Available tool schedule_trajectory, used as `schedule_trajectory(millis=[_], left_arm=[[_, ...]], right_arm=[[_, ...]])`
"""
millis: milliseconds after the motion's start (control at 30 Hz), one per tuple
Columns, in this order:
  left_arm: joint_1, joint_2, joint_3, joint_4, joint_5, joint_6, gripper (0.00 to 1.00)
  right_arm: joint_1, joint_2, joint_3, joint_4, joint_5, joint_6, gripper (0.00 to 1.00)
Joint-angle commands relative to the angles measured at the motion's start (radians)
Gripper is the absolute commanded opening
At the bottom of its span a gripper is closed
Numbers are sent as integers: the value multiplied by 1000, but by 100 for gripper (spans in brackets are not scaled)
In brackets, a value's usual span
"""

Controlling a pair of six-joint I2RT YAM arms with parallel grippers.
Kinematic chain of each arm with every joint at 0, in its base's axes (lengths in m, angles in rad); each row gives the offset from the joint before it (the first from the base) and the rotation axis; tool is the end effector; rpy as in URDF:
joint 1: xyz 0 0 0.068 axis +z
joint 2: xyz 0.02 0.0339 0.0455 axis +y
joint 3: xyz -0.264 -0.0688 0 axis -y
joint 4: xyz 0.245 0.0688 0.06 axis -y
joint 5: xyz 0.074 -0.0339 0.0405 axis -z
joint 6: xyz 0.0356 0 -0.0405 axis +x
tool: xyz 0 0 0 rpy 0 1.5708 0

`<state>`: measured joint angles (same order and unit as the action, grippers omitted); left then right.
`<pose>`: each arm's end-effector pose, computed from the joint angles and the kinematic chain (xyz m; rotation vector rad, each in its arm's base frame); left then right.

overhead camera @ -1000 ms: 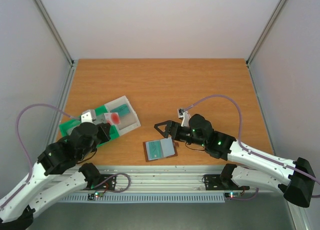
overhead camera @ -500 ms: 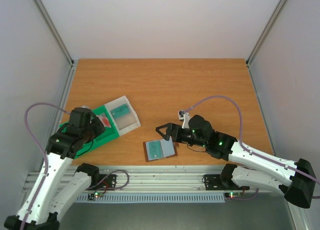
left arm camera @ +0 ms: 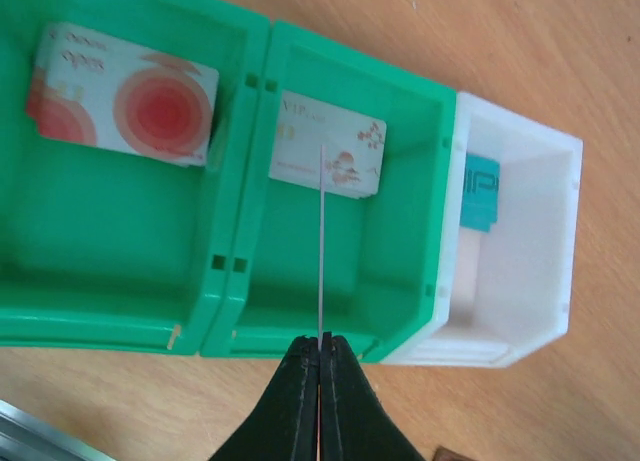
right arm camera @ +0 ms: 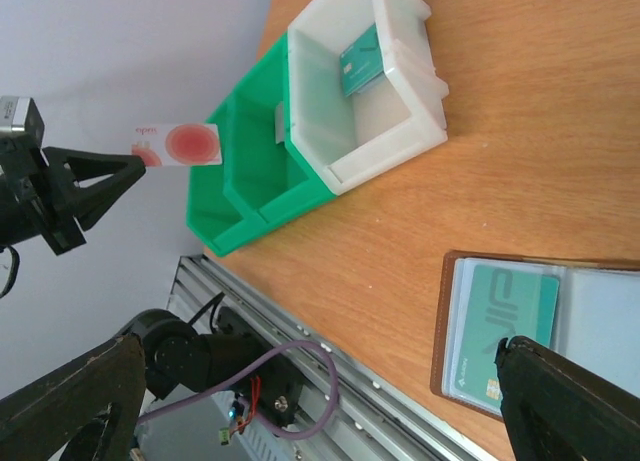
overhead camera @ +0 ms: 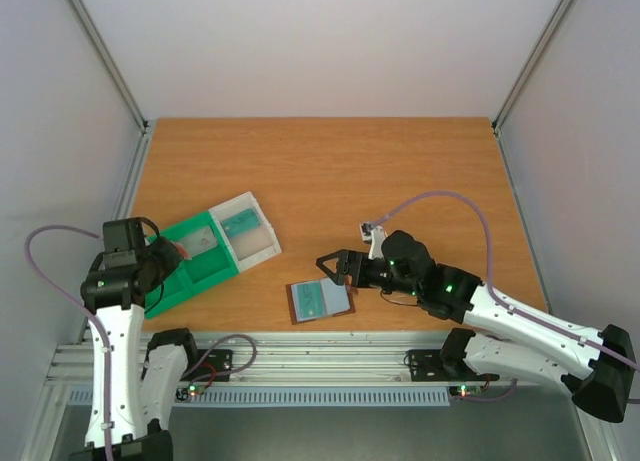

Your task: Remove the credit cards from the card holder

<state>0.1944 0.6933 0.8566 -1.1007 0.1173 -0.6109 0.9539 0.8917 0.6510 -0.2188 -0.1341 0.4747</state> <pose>0.1123 0.0179 0.2931 -0.9456 2.3443 -0.3164 0.1143 0.1695 0.2703 -0.6070 2.1007 0.9995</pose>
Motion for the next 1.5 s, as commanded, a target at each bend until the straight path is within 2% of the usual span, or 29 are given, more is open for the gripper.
schedule_trajectory(millis=[0, 100, 267, 433, 600, 867, 1000, 1133, 1267, 1367, 1467], left_arm=[[39, -12, 11, 69, -59, 60, 0], [71, 10, 35, 86, -73, 90, 0], [91, -9, 72, 90, -211, 117, 0], [138, 78, 86, 30, -125, 62, 0], [251, 104, 45, 71, 27, 42, 0], [269, 173, 16, 147, -3, 127, 0], [270, 181, 9, 199, 110, 203, 0], [279, 195, -15, 220, 99, 252, 0], [309, 233, -22, 248, 151, 270, 0], [328, 255, 1, 235, 139, 276, 0], [354, 255, 48, 186, 40, 268, 0]], right_arm=[[-12, -14, 60, -43, 11, -54, 96], [-15, -7, 68, -65, 14, -65, 97], [-22, -5, 57, -70, 17, -67, 97], [-41, 18, 54, -61, 6, -65, 98], [-63, 34, 57, -61, -16, -65, 98], [-116, 49, 38, -51, -69, -53, 98], [-148, 54, 41, -63, -82, -60, 98], [-232, 45, 32, -65, -134, -57, 98], [-287, 36, 13, -57, -176, -43, 98], [-306, 23, -12, -48, -188, -33, 98], [-317, 20, -20, -48, -200, -30, 99]])
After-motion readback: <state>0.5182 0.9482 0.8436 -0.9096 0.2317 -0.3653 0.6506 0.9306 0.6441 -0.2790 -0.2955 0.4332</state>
